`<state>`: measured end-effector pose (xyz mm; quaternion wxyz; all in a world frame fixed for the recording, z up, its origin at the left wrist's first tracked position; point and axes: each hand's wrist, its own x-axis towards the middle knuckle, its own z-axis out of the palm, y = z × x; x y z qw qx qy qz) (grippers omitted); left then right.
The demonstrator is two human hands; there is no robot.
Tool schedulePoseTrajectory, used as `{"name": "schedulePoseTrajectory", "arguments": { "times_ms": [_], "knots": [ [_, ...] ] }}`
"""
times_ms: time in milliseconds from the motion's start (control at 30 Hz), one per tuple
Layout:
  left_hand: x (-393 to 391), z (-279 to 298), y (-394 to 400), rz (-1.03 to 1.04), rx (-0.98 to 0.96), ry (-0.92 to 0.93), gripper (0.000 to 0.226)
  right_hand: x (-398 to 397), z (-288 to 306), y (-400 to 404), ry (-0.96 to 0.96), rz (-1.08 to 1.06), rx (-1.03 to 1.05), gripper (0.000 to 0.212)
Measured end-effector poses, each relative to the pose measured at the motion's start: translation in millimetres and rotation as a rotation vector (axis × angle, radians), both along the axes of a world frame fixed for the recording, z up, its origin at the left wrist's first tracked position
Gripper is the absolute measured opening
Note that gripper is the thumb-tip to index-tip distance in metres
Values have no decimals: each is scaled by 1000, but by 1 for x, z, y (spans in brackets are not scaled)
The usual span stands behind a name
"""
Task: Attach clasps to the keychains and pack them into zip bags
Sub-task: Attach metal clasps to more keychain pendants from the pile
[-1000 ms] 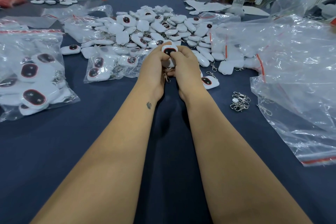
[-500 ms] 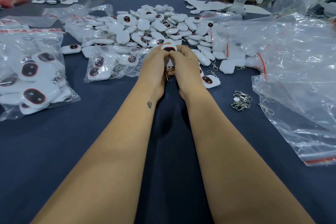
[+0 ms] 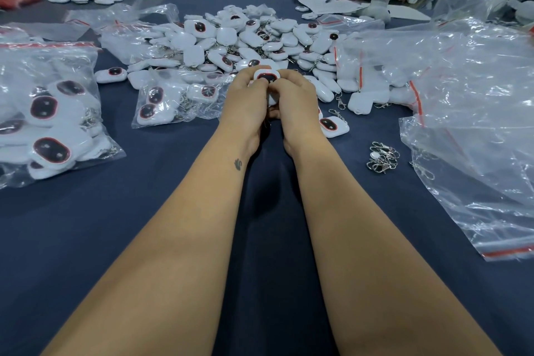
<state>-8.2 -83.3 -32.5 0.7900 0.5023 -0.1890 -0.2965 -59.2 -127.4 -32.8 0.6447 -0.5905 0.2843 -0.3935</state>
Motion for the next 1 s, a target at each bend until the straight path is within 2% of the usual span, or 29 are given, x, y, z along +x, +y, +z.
{"name": "schedulePoseTrajectory", "arguments": {
  "times_ms": [200,333,433,500,567,700,767,800,833,933,1000],
  "knots": [
    [-2,-1,0,18,19,-47,25,-1,1,0,-7,-17,11,20],
    [-2,2,4,107,172,-537,35,-2,3,-3,-115,-72,146,17],
    [2,5,14,223,162,-674,35,-3,5,-4,-186,-98,246,12],
    [10,6,21,399,167,-725,30,-3,6,-5,-189,-106,271,8],
    [21,6,26,507,274,-779,29,-3,5,-5,-191,-109,268,10],
    [31,-2,27,313,716,-920,36,-1,5,-5,-241,-107,247,11],
    [29,-2,27,278,826,-984,21,0,5,-4,-255,-101,236,10],
    [28,0,28,286,827,-988,12,0,6,-3,-273,-82,246,11],
    [28,1,29,298,799,-963,12,1,7,-3,-313,-46,273,13],
    [24,5,31,290,663,-795,23,2,10,1,-456,97,354,18],
    [22,7,32,275,553,-652,35,4,9,4,-429,117,300,18]
  ]
}}
